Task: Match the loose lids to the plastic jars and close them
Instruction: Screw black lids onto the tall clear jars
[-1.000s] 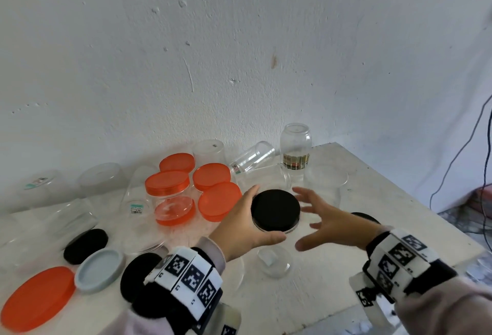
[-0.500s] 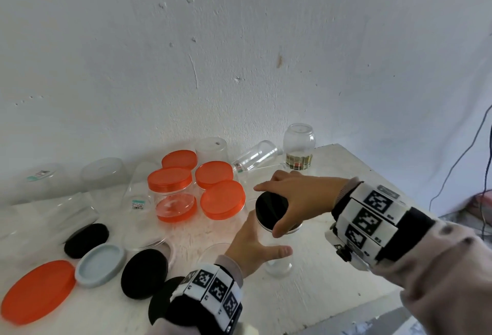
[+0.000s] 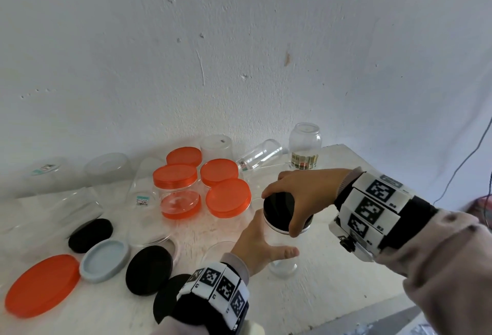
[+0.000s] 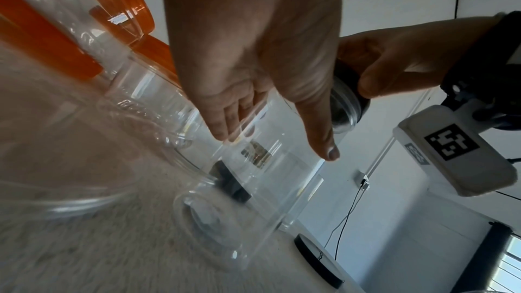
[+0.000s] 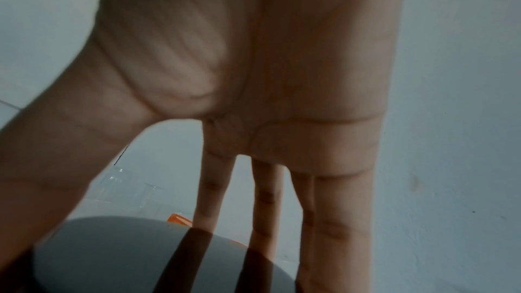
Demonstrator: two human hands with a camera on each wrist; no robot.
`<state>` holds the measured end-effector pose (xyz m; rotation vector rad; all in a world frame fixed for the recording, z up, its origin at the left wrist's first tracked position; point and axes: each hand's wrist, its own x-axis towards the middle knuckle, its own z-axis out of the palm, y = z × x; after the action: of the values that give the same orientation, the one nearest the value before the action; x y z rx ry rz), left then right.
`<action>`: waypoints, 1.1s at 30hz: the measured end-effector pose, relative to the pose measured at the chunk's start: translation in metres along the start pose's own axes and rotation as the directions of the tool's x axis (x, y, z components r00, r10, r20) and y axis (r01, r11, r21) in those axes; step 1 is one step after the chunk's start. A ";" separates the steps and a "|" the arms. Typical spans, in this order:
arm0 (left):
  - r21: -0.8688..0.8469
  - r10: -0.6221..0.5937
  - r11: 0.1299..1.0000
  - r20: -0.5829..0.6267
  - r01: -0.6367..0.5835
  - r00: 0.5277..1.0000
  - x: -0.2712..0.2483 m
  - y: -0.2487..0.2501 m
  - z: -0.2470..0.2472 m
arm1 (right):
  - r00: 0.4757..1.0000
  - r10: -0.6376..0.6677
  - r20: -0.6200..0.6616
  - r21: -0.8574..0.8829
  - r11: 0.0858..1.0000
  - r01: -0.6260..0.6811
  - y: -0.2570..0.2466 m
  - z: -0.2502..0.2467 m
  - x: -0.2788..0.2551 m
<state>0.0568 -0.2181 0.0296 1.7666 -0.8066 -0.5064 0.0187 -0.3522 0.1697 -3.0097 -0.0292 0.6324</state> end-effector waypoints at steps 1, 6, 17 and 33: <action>0.000 -0.003 1.000 -0.005 0.003 1.000 0.000 -0.001 0.000 | 1.000 0.008 -0.005 0.002 1.000 -0.008 0.000 0.000 0.001; 0.011 -0.018 1.000 -0.029 0.018 0.999 -0.001 -0.003 0.001 | 0.996 0.068 -0.062 0.080 0.995 -0.062 -0.001 0.004 0.002; 0.031 -0.018 0.999 -0.035 0.019 0.999 -0.003 0.000 0.001 | 0.996 0.092 0.019 0.019 0.996 -0.093 0.001 0.001 0.001; 0.057 -0.018 0.998 -0.065 0.022 0.998 -0.002 -0.003 0.003 | 0.994 0.108 0.024 0.059 0.992 -0.109 0.001 0.003 0.002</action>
<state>0.0548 -0.2179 0.0254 1.8366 -0.7658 -0.4412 0.0190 -0.3528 0.1662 -2.9620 0.1506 0.6619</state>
